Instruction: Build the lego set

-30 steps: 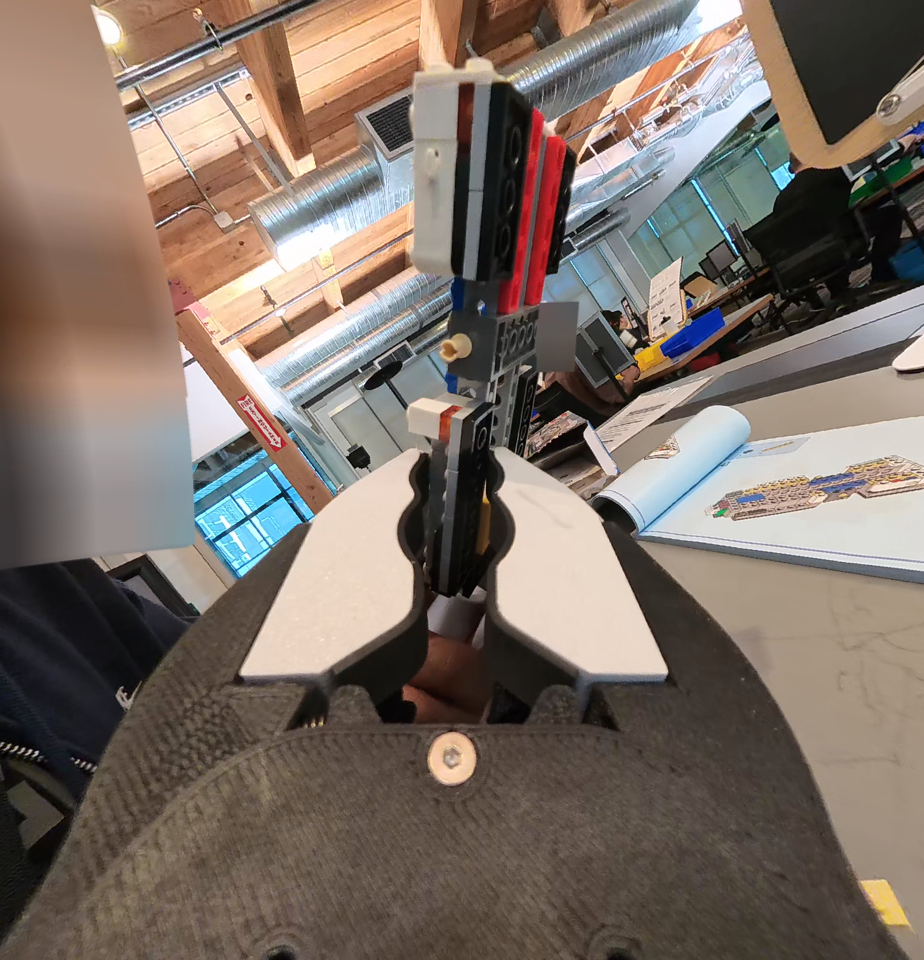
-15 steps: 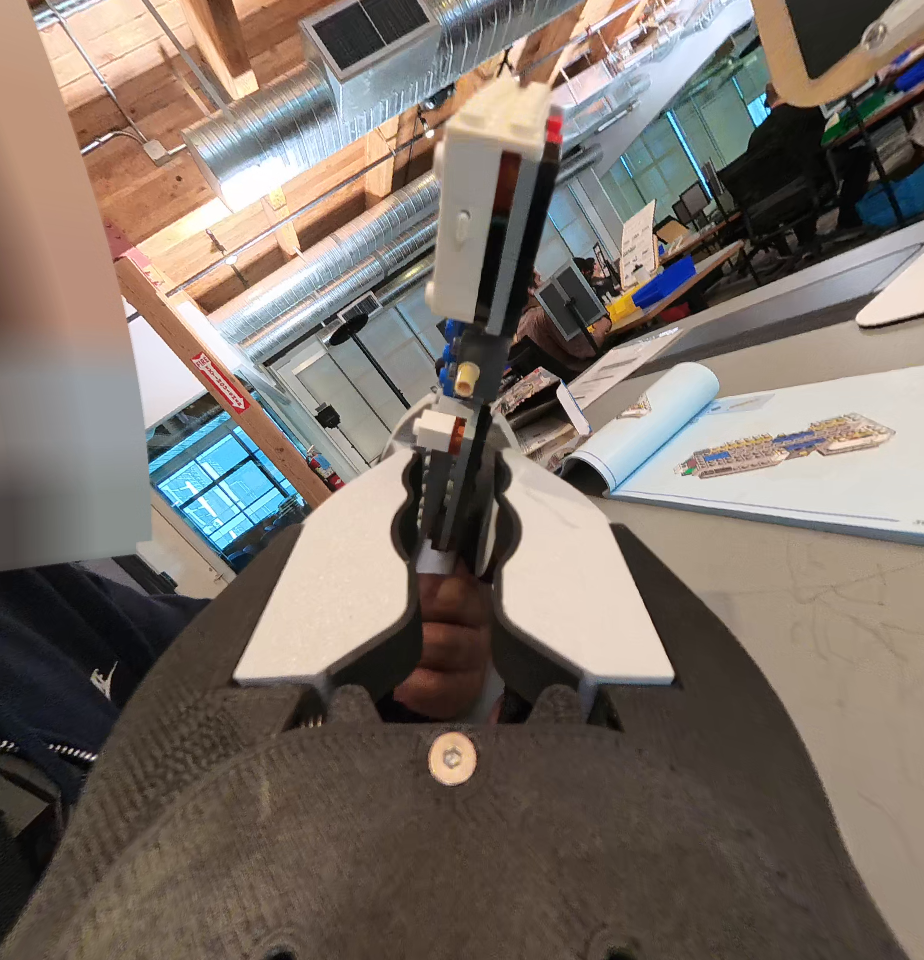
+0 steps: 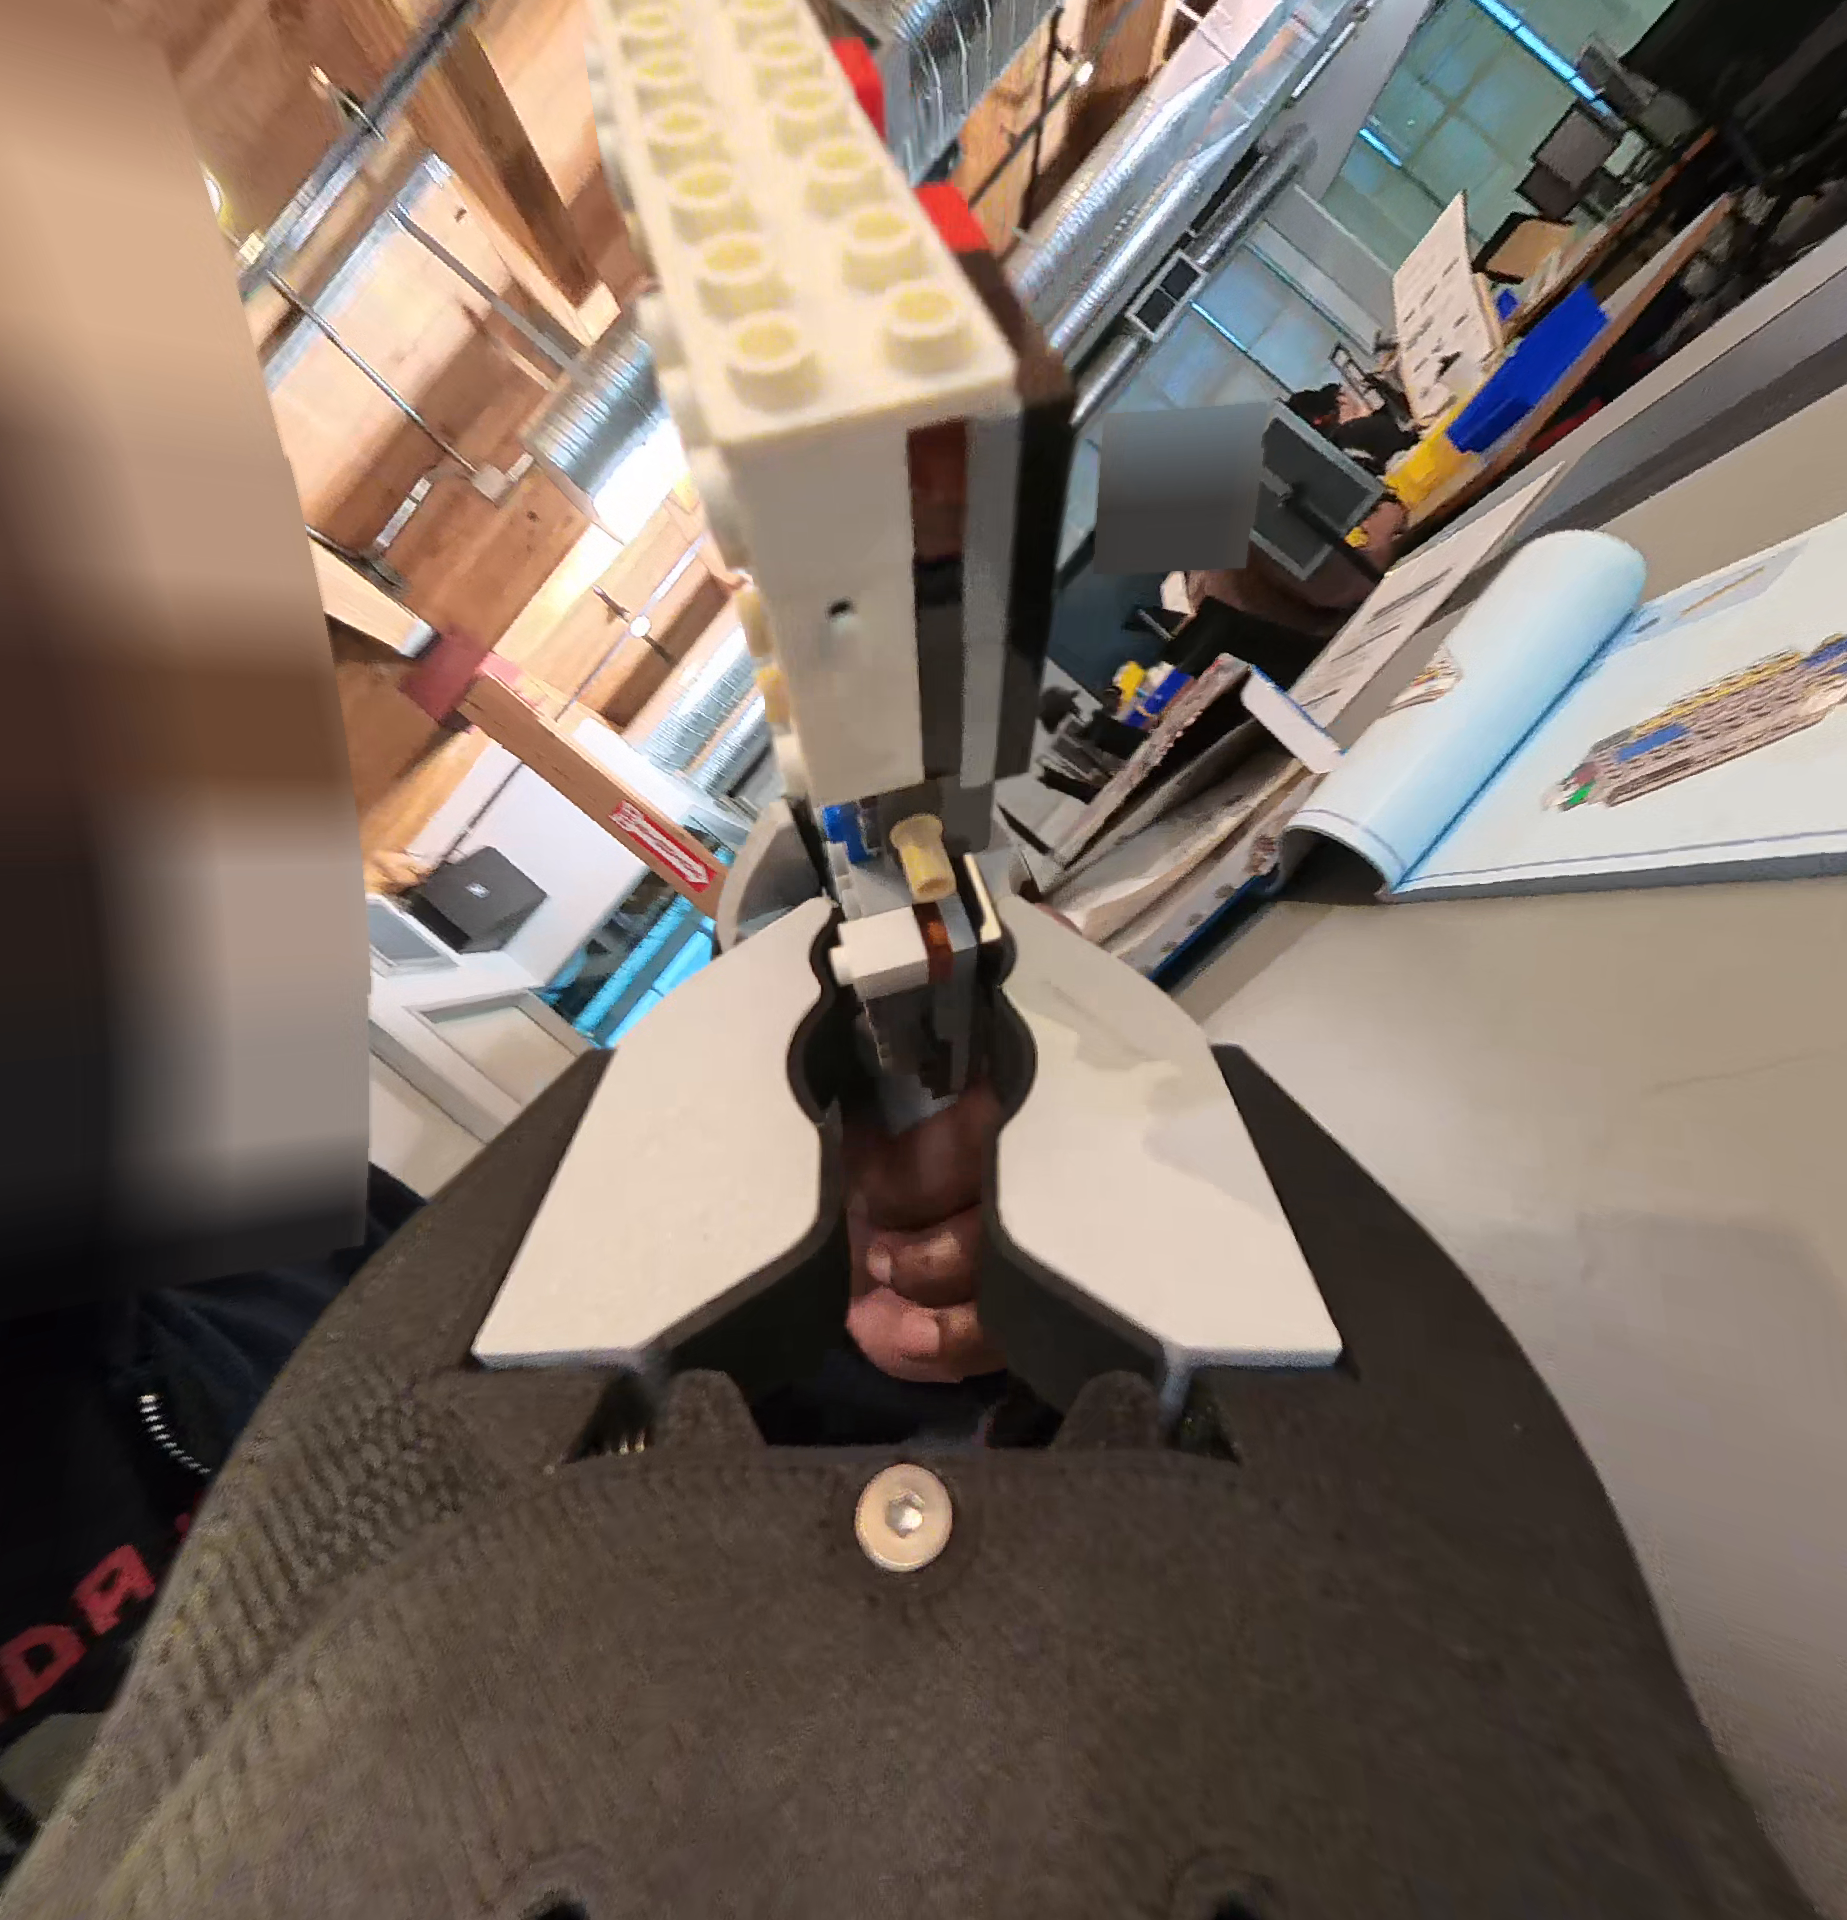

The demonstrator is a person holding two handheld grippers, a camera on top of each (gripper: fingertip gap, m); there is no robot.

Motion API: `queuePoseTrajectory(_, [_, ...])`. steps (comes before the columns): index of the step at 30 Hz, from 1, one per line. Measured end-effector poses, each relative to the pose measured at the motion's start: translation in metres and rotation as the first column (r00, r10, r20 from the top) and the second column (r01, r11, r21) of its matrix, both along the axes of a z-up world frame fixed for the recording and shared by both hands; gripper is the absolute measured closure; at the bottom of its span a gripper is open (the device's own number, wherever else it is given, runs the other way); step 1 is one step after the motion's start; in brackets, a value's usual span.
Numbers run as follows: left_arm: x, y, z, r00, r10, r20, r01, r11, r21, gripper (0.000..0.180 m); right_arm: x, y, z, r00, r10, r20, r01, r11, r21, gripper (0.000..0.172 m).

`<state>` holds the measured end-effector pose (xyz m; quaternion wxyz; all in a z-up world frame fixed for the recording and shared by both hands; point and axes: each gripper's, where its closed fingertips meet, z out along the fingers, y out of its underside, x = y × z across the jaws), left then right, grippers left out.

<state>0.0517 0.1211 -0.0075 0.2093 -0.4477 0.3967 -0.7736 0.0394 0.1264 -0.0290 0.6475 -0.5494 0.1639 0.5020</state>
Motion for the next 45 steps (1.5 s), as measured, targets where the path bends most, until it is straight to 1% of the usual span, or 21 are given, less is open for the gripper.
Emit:
queuePoseTrajectory(4, [0.001, -0.002, 0.001, 0.999, 0.044, -0.006, -0.043, 0.997, 0.065, 0.156, -0.002, -0.001, 0.002, 0.99, 0.037, -0.133, -0.032, 0.999, 0.04, 0.149])
queuePoseTrajectory(6, [0.002, -0.001, 0.0, 0.997, 0.073, -0.01, -0.072, 0.993, 0.098, 0.155, -0.002, -0.001, 0.002, 0.986, 0.05, -0.162, -0.042, 0.998, 0.048, 0.15])
queuePoseTrajectory(9, [0.002, 0.0, -0.001, 0.996, 0.087, -0.029, -0.084, 0.991, 0.103, 0.156, -0.002, 0.0, 0.003, 0.988, 0.041, -0.149, -0.034, 0.998, 0.048, 0.15])
queuePoseTrajectory(17, [0.002, 0.001, -0.001, 0.993, 0.087, -0.074, -0.083, 0.995, 0.051, 0.158, -0.002, 0.0, 0.003, 0.989, 0.04, -0.143, -0.032, 0.998, 0.055, 0.15])
queuePoseTrajectory(23, [0.002, 0.001, -0.001, 0.992, 0.064, -0.111, -0.064, 0.998, 0.0, 0.158, -0.001, -0.001, 0.005, 0.991, 0.035, -0.131, -0.026, 0.997, 0.072, 0.151])
queuePoseTrajectory(30, [0.003, -0.003, -0.005, 0.987, 0.03, -0.16, -0.037, 0.998, -0.045, 0.153, 0.003, -0.002, 0.007, 0.993, 0.007, -0.118, 0.003, 0.996, 0.087, 0.152])
queuePoseTrajectory(36, [0.002, -0.008, -0.002, 0.986, -0.009, -0.166, -0.007, 0.995, -0.097, 0.156, 0.003, -0.004, 0.011, 0.995, -0.01, -0.101, 0.022, 0.992, 0.121, 0.152])
queuePoseTrajectory(38, [0.002, -0.008, -0.002, 0.987, 0.004, -0.158, -0.018, 0.996, -0.089, 0.159, 0.002, -0.005, 0.012, 0.994, 0.005, -0.109, 0.01, 0.991, 0.134, 0.152])
queuePoseTrajectory(42, [0.001, -0.007, -0.001, 0.988, 0.04, -0.147, -0.049, 0.997, -0.059, 0.159, 0.0, -0.004, 0.012, 0.992, 0.023, -0.12, -0.005, 0.99, 0.143, 0.152])
queuePoseTrajectory(45, [0.001, -0.006, 0.0, 0.988, 0.047, -0.148, -0.057, 0.996, -0.061, 0.16, -0.002, -0.004, 0.012, 0.992, 0.033, -0.124, -0.014, 0.989, 0.148, 0.152])
